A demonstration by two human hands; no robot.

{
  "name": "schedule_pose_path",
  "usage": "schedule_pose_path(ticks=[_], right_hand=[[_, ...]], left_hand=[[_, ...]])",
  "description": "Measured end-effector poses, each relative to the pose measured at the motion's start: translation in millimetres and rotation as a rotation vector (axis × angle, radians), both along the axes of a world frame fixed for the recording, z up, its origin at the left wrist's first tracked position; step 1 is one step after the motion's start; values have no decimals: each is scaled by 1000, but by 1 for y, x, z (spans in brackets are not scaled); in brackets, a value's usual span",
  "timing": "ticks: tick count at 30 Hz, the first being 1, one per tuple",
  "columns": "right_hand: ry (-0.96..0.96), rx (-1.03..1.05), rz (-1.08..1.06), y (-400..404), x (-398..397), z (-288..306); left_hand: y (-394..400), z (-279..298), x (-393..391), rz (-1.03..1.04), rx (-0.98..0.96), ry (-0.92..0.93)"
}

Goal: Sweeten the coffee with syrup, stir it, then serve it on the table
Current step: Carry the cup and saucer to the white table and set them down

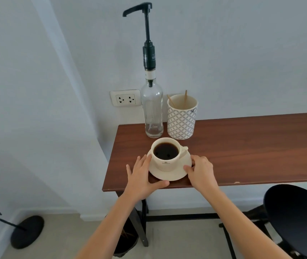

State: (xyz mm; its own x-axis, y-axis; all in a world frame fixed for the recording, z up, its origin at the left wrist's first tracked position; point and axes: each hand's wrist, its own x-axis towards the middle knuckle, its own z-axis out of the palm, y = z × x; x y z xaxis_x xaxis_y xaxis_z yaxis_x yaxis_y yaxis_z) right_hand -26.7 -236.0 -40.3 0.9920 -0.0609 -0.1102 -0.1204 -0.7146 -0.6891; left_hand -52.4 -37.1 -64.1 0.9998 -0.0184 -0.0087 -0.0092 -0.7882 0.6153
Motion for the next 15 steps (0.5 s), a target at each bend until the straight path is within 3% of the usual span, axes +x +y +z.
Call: schedule_pose_path(ticks=[9, 15], right_hand=[[21, -49, 30, -4, -24, -2], [144, 183, -14, -10, -40, 1]], left_hand=[[0, -5, -23, -39, 33, -17], [-2, -3, -40, -27, 40, -9]])
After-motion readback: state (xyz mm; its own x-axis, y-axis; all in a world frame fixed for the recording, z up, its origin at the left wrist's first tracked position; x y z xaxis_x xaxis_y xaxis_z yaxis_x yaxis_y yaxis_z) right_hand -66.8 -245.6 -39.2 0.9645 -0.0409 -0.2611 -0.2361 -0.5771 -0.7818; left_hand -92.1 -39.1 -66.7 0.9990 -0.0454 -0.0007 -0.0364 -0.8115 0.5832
